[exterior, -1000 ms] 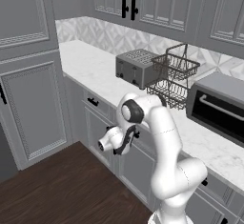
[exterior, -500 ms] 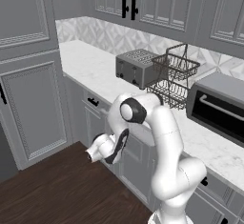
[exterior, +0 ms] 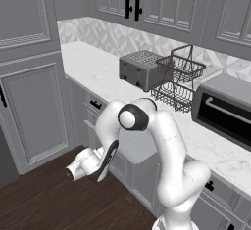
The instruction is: Take a straw from the drawer in front and place it inside the glass cup on the dining counter.
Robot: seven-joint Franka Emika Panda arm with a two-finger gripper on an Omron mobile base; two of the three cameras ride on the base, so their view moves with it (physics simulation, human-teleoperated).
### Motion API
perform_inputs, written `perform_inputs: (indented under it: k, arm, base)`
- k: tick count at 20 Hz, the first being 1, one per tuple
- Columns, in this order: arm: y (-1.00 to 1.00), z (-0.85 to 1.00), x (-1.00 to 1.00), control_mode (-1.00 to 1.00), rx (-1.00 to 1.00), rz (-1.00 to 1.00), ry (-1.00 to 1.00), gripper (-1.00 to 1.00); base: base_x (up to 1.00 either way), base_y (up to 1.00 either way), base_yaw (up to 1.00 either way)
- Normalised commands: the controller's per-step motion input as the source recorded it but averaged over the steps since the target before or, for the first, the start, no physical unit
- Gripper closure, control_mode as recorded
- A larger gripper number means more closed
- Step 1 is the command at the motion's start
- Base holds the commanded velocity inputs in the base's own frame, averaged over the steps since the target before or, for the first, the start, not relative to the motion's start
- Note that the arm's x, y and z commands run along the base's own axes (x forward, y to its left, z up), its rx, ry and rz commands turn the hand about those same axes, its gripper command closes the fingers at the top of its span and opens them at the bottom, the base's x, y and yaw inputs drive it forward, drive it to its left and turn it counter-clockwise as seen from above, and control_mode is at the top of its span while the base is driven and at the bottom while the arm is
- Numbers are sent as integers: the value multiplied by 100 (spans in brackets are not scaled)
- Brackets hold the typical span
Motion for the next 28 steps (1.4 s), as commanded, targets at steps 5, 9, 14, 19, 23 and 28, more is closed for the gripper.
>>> perform_inputs:
  k: [5, 9, 14, 19, 23, 28]
  arm:
    - [100, 26, -53, -100, 12, 8, 9, -100]
    - [39, 67, -45, -100, 30, 5, 9, -100]
    - [0, 100, -50, -100, 55, 8, 21, -100]
    - [0, 100, -41, -100, 58, 9, 20, -100]
    - [-31, 100, -40, -100, 46, 2, 2, -100]
    - [-84, 100, 0, -100, 32, 0, 2, -100]
  base:
    - [0, 0, 0]
    - [0, 0, 0]
    - [0, 0, 0]
    - [0, 0, 0]
    - [0, 0, 0]
    - [0, 0, 0]
